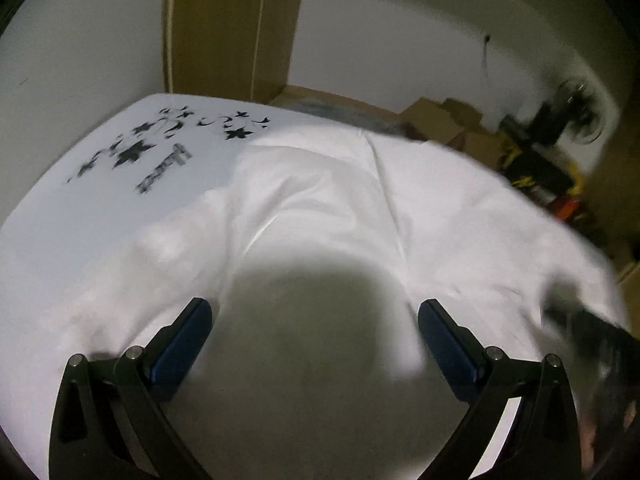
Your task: Fold large clothes
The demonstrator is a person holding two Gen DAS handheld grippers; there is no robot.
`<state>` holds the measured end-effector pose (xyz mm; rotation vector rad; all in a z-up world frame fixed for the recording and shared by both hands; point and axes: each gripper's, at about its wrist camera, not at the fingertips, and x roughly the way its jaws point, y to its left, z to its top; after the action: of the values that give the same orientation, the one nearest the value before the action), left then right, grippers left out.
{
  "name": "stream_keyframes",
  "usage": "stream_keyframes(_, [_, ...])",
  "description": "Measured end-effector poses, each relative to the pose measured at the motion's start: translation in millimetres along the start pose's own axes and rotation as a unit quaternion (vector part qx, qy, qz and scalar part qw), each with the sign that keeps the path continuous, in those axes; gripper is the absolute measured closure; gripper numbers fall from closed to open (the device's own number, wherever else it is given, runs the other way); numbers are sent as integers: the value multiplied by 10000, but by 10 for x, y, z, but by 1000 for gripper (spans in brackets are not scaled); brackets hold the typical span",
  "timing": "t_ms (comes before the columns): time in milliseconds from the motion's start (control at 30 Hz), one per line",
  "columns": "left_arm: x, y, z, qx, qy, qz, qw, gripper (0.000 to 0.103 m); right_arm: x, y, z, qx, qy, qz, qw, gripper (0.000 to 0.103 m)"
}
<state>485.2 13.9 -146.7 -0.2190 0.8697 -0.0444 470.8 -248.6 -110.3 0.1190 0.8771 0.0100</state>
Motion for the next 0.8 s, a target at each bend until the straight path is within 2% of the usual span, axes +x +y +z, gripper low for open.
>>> stream_keyframes(67, [-355, 133, -118, -136, 104, -72, 9998, 0, -123, 156, 189, -8, -212, 126, 9997, 71])
stream_keyframes(167, [-776, 335, -321, -429, 245, -344, 9982, 0, 177, 290, 428, 410, 168, 243, 9987, 89])
stream_keyframes(200, [-911, 416, -395, -506, 236, -465, 9974, 0, 305, 277, 448, 560, 275, 211, 9978, 89])
stream_keyframes(233, [-1013, 457, -450, -554, 246, -493, 9969, 0, 531, 257, 427, 685, 586, 113, 9959, 89])
stream_keyframes(267, [-1073, 527, -494, -600, 289, -471, 9967, 0, 843, 214, 339, 823, 1194, 103, 9894, 90])
stream_keyframes(333, [-1175, 638, -606, -716, 429, -448, 9955, 0, 890, 275, 253, 690, 1099, 92, 9915, 91])
stream_keyframes(400, [-1234, 816, -716, -913, 603, -529, 9926, 0, 822, 271, 227, 753, 1221, 199, 9895, 90])
stream_keyframes(467, [-1283, 966, -790, -1079, 652, -594, 9902, 0, 405, 225, 41, 947, 837, 644, 9899, 90])
stream_keyframes(500, [-1313, 1040, -825, -1156, 617, -603, 9896, 0, 287, 233, -59, 945, 779, 687, 9901, 90])
stream_keyframes(533, [-1324, 1085, -848, -1200, 592, -575, 9893, 0, 211, 281, -271, 840, 864, 669, 9905, 90])
stream_keyframes(567, [-1326, 1116, -858, -1267, 553, -529, 9890, 0, 316, 321, -452, 760, 1128, 684, 9883, 91])
stream_keyframes(600, [-1310, 1123, -853, -1328, 531, -578, 9880, 0, 421, 307, -519, 689, 1216, 670, 9879, 92])
stream_keyframes(700, [-1274, 1121, -869, -1384, 630, -767, 9854, 0, 585, 347, -603, 277, 1046, 591, 9924, 94])
stream_keyframes(733, [-1295, 1123, -905, -1380, 643, -815, 9850, 0, 494, 340, -634, 379, 1053, 519, 9924, 94])
stream_keyframes(800, [-1307, 1174, -975, -1350, 688, -791, 9853, 0, 147, 357, -771, 670, 723, 617, 9932, 92])
